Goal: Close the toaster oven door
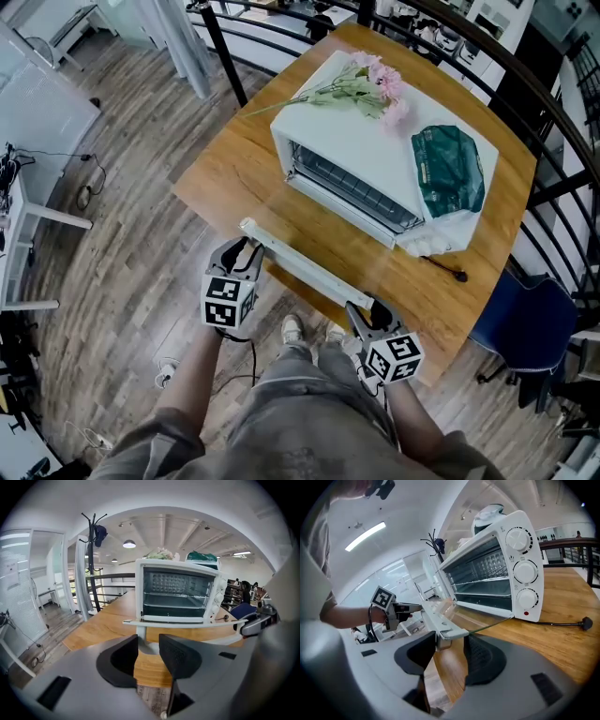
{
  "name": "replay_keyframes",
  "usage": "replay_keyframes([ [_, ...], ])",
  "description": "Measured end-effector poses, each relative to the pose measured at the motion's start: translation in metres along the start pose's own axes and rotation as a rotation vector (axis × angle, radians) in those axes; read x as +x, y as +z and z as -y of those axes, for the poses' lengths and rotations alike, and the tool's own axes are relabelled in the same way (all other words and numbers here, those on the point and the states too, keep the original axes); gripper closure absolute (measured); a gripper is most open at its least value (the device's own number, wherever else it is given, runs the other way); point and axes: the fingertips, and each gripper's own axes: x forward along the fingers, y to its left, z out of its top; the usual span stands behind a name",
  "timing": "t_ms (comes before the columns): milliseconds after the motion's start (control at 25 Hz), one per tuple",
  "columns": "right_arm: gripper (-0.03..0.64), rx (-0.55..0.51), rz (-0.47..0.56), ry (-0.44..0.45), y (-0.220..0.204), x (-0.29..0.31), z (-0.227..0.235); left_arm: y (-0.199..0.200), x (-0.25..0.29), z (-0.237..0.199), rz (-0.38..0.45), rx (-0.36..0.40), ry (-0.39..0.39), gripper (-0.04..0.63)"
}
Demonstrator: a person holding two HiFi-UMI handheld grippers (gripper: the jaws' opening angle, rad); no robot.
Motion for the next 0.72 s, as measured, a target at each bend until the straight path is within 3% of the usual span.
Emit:
replay_keyframes([
  [240, 0.423, 0.083, 0.096, 0.032, 0.045, -0.014, 0.003, 0.048, -0.003, 0.002, 0.077, 0.013, 0.005, 0.442],
  [400, 0.466, 0.116, 0.164, 0.032, 0.074, -0.019, 0.004, 0.079, -0.001, 0.002, 0.121, 0.012, -0.001, 0.442],
  [720, 0.463, 0.318, 0.3, 0.028, 0.118, -0.028, 0.025, 0.127, 0.009, 0.008, 0.187, -0.008, -0.013, 0.44],
])
